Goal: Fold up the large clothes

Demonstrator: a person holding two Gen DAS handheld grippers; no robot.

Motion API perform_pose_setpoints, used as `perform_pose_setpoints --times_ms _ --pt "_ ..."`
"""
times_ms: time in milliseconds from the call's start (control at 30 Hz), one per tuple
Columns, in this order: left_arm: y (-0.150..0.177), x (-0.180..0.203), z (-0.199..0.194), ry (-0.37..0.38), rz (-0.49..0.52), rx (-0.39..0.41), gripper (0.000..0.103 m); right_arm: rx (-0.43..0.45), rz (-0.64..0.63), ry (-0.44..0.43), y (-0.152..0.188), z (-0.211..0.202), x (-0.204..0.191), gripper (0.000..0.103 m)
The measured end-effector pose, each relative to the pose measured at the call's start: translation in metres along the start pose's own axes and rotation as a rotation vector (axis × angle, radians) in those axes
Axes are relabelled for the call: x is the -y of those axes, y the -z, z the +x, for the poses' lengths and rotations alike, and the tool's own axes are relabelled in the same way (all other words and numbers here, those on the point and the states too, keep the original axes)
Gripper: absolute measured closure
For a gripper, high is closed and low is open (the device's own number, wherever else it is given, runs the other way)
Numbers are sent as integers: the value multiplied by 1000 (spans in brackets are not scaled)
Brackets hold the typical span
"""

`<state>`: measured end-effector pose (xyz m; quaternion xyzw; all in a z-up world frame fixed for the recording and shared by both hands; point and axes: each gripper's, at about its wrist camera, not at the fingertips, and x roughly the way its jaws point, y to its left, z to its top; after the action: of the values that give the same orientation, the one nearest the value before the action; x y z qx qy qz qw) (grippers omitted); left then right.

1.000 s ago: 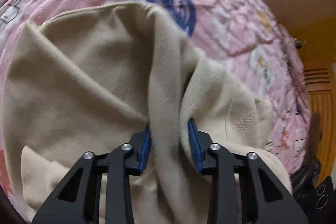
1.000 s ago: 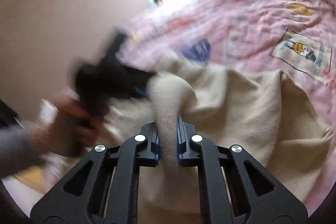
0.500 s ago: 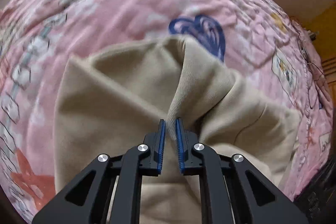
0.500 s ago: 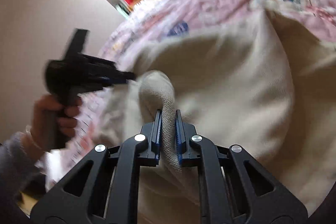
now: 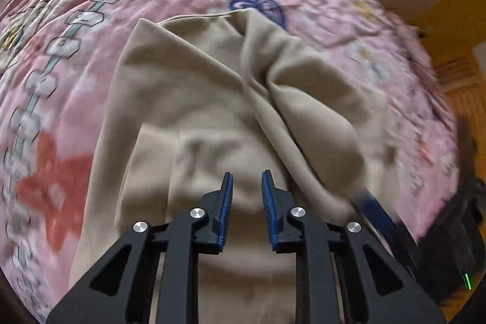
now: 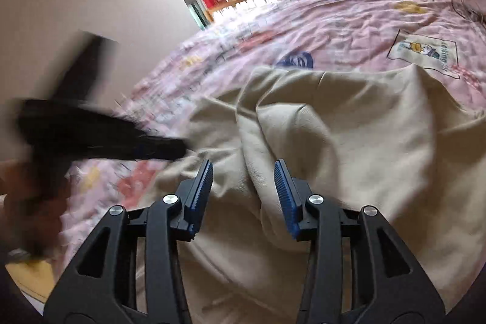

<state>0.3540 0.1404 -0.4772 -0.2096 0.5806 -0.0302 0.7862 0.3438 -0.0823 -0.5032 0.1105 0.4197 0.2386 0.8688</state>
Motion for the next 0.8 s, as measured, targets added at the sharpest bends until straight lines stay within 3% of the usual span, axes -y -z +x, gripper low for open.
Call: perform_pose_setpoints --times_ms 133,167,267,367,467,500,567,633,700,800 --pt "51 -8 -47 21 62 12 83 -158 142 28 24 49 11 62" --pt "62 -11 -56 15 77 16 82 -154 149 45 32 50 9 62" --pt "94 -31 -77 19 64 0 78 -110 194 85 37 35 -3 62" --pt "116 -56 -89 50 -6 -43 76 -163 247 52 42 19 -19 62" --pt "141 -70 -99 2 -9 -94 73 -170 223 69 52 -26 -49 62" --pt "149 -74 -103 -20 -5 -106 69 -168 240 70 56 -40 -55 58" --pt "163 -84 -110 -55 2 -119 38 -152 293 82 76 -91 -65 42" --pt "177 -96 -120 -89 21 -107 24 -109 323 116 99 -137 -68 31" --pt "185 -105 -123 -98 49 -108 15 -96 358 138 129 -183 -60 20" --pt "196 -125 -116 -135 75 -154 12 -130 387 172 164 -225 -39 18"
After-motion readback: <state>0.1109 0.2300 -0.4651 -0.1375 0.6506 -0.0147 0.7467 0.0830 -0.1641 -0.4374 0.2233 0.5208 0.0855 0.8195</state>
